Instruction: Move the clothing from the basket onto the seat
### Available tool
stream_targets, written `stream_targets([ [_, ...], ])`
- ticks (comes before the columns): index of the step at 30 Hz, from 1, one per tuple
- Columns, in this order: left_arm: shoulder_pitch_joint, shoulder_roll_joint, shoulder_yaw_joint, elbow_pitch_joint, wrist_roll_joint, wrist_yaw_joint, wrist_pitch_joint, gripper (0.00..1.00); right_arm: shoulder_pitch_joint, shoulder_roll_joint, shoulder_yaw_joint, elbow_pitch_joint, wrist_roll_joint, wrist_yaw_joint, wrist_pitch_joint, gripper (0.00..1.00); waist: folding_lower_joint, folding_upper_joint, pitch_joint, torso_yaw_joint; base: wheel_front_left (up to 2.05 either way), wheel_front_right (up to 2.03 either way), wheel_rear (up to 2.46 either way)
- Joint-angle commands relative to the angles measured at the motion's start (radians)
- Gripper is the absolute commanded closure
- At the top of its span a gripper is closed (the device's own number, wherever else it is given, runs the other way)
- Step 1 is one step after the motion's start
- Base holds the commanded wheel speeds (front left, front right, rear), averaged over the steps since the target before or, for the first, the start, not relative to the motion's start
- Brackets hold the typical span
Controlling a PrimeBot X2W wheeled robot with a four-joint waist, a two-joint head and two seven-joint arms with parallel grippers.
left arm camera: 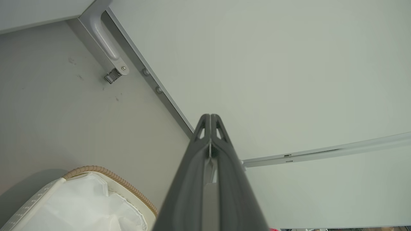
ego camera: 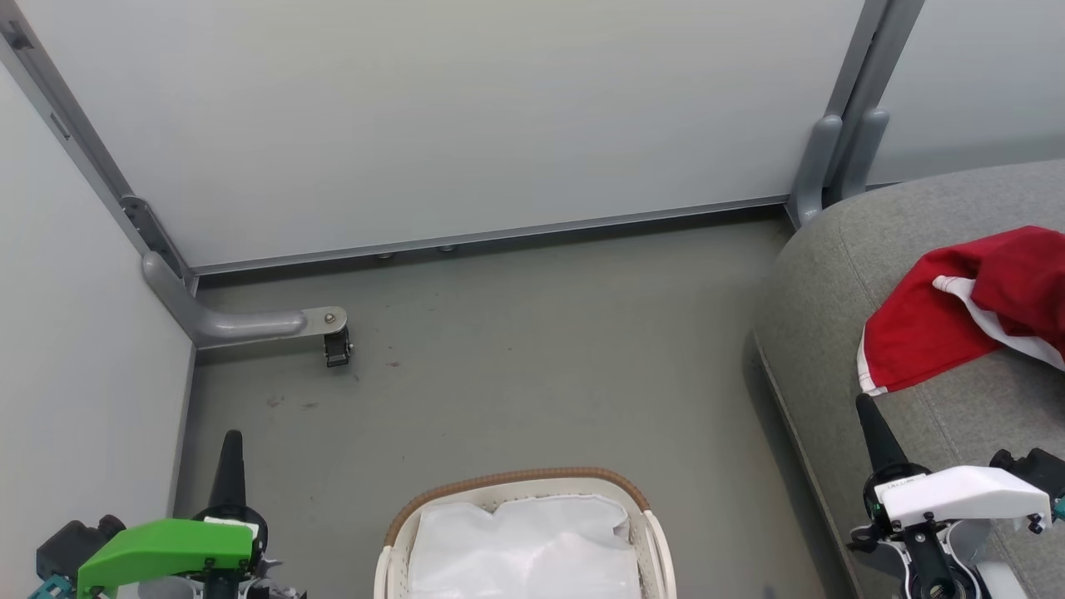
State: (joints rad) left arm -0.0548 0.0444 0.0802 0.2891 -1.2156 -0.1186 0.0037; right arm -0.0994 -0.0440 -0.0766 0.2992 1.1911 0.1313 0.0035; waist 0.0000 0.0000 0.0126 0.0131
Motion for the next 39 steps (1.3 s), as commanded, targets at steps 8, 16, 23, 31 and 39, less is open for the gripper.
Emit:
stream_targets([
  [8, -0.034, 0.007, 0.01, -0.019, -0.088, -0.007, 0.024, 1.0, -0.013, -0.007, -0.01, -0.021, 0.092, -0.001, 0.025, 1.0, 0.0, 0.0, -0.001, -0.002, 0.0, 0.0, 0.0],
  [16, -0.039, 0.008, 0.016, -0.024, -0.153, -0.008, 0.042, 1.0, -0.013, -0.007, -0.017, -0.029, 0.162, -0.001, 0.043, 1.0, 0.0, 0.0, -0.003, -0.004, 0.0, 0.0, 0.0],
  [23, -0.046, 0.008, 0.02, -0.029, -0.206, -0.01, 0.058, 1.0, -0.013, -0.008, -0.022, -0.035, 0.217, -0.001, 0.059, 1.0, 0.0, 0.0, -0.004, -0.006, 0.0, 0.0, 0.0],
  [31, -0.05, 0.008, 0.025, -0.034, -0.262, -0.012, 0.074, 1.0, -0.013, -0.008, -0.027, -0.041, 0.277, -0.001, 0.075, 1.0, 0.0, 0.0, -0.006, -0.008, 0.0, 0.0, 0.0],
  [39, -0.054, 0.008, 0.03, -0.04, -0.317, -0.014, 0.09, 1.0, -0.013, -0.008, -0.032, -0.048, 0.336, -0.001, 0.091, 1.0, 0.0, 0.0, -0.007, -0.01, 0.0, 0.0, 0.0],
])
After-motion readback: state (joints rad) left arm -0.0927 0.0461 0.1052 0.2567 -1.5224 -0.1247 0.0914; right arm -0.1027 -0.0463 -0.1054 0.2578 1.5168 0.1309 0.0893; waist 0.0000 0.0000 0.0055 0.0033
